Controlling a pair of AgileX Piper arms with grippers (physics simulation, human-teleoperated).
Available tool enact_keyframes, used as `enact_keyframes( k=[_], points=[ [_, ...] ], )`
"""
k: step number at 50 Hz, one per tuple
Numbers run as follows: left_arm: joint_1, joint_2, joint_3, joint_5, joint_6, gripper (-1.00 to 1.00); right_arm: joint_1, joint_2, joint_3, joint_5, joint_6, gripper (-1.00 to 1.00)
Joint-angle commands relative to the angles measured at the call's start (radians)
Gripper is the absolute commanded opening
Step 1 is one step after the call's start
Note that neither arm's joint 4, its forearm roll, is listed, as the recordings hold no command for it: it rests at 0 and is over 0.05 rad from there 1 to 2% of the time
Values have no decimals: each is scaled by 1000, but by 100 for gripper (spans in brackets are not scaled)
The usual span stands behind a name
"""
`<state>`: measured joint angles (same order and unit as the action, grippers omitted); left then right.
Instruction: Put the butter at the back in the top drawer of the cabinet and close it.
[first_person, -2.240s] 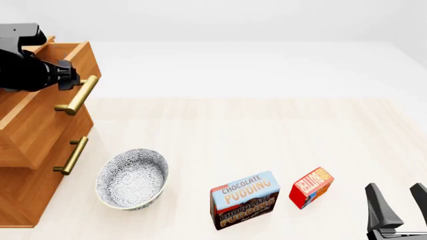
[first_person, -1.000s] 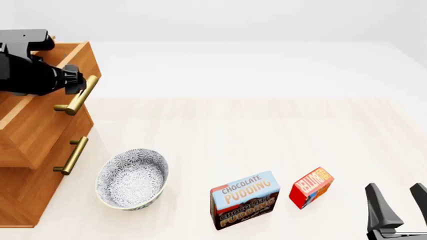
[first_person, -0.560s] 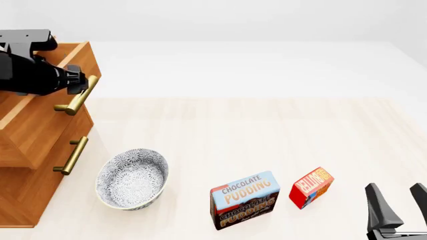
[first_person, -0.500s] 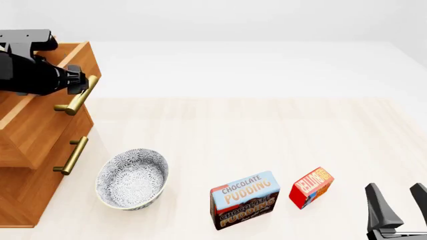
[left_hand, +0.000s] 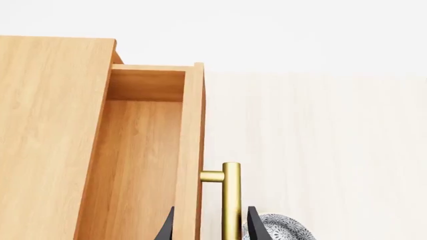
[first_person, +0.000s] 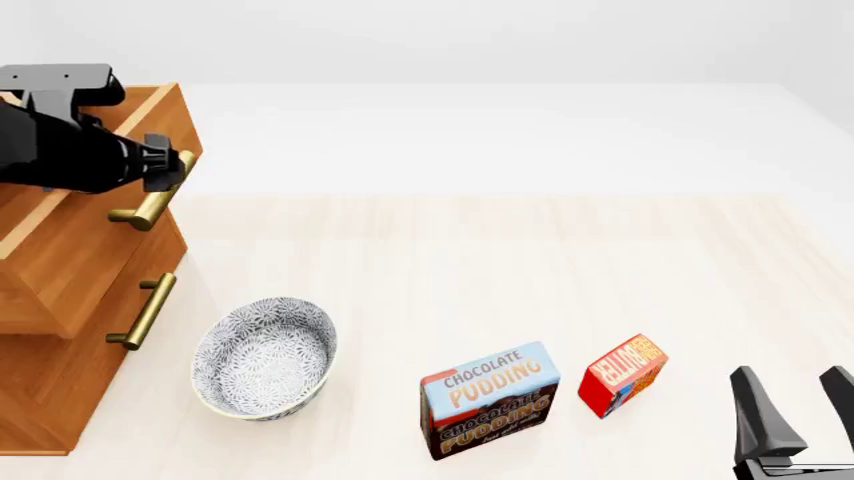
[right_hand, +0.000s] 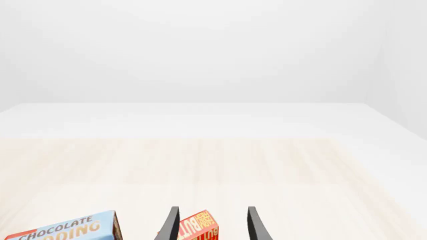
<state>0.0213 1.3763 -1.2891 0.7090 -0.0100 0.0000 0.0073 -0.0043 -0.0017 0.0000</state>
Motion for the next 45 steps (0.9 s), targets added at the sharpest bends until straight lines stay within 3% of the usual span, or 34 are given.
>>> enact_keyframes(
  k=[1, 45],
  points=[
    [-10, 5, 9, -4, 1, 100, 0, 0, 0, 0, 0, 100],
    [-81, -4, 14, 1, -41, 100, 0, 0, 0, 0, 0, 100]
  ],
)
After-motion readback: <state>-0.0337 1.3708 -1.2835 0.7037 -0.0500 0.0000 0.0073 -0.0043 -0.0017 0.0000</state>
